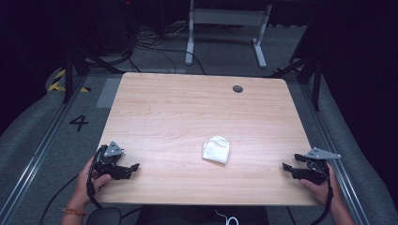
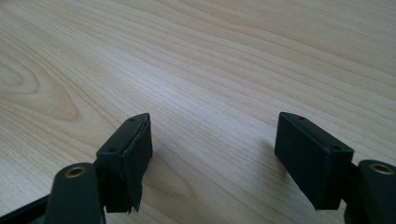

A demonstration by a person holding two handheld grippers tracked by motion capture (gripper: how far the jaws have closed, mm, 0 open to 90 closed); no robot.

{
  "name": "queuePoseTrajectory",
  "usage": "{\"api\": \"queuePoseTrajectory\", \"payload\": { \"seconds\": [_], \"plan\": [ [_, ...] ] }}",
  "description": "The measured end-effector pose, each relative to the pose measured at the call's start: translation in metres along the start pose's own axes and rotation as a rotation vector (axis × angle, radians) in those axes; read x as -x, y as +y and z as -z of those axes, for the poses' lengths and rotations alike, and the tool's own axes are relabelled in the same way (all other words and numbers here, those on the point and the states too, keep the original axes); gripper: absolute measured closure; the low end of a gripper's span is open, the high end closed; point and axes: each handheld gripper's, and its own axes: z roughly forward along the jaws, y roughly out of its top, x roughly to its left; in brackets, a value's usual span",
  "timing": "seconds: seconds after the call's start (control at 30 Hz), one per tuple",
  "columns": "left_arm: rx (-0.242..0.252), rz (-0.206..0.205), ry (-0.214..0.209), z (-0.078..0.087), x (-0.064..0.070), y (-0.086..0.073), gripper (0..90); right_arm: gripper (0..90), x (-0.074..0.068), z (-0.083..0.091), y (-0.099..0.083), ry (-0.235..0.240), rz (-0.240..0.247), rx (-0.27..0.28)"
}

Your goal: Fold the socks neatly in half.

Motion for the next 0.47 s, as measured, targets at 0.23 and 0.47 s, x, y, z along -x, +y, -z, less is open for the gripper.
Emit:
{"api": "queuePoseTrajectory", "payload": {
  "seconds": [0.23, 0.47],
  "plan": [
    [-0.003, 0.001, 0.003, 0.0002, 0.0000, 0.0002, 11.2, 27.9, -0.0001, 0.0000, 0.0000, -0.001, -0.001, 0.000],
    [-0.004, 0.002, 0.005, -0.0002, 0.0000, 0.0004, 10.6, 27.2, -0.0002, 0.0000, 0.0000, -0.006, -0.002, -0.001]
  ]
}}
